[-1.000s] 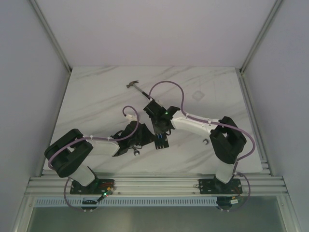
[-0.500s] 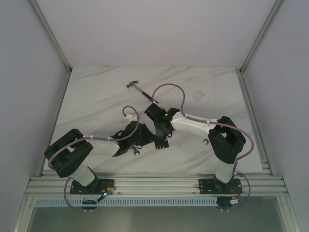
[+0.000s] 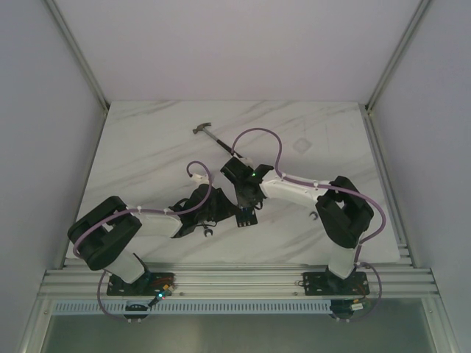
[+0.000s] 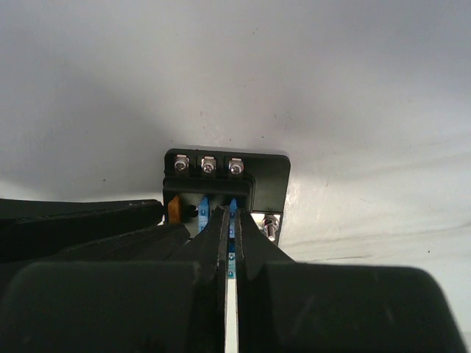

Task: Snap on the fuse box
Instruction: Install the fuse at the fuse box base.

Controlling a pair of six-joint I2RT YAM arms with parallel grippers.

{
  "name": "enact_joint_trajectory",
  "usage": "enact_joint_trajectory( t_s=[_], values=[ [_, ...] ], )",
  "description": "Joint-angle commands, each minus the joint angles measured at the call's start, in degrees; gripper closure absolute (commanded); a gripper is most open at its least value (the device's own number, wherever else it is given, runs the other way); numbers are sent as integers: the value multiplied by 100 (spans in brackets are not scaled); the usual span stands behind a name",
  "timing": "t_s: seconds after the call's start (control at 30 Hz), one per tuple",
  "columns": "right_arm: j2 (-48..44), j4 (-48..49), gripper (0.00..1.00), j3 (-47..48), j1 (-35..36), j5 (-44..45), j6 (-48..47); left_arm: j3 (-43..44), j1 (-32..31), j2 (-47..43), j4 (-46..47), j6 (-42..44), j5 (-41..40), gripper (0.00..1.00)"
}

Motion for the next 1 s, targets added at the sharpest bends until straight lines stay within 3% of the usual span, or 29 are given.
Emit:
enact_joint_trajectory(
  t_s=[0.0,0.63,0.9,0.97],
  values=[
    [454,-19,100,-266,-109,-260,-58,-73,-43,-141,-56,-50,-124,66],
    [1558,-59,100,-508,-239,-157,-347,-127,-34,61,-2,-49,-190,66],
    [950,343,100,175,-94,-389,-995,-172,-26,-261,-232,15,-387,65],
    [881,355,94,445,-82,-494,-1225,-172,-17,-424,-322,44,-454,65]
  ],
)
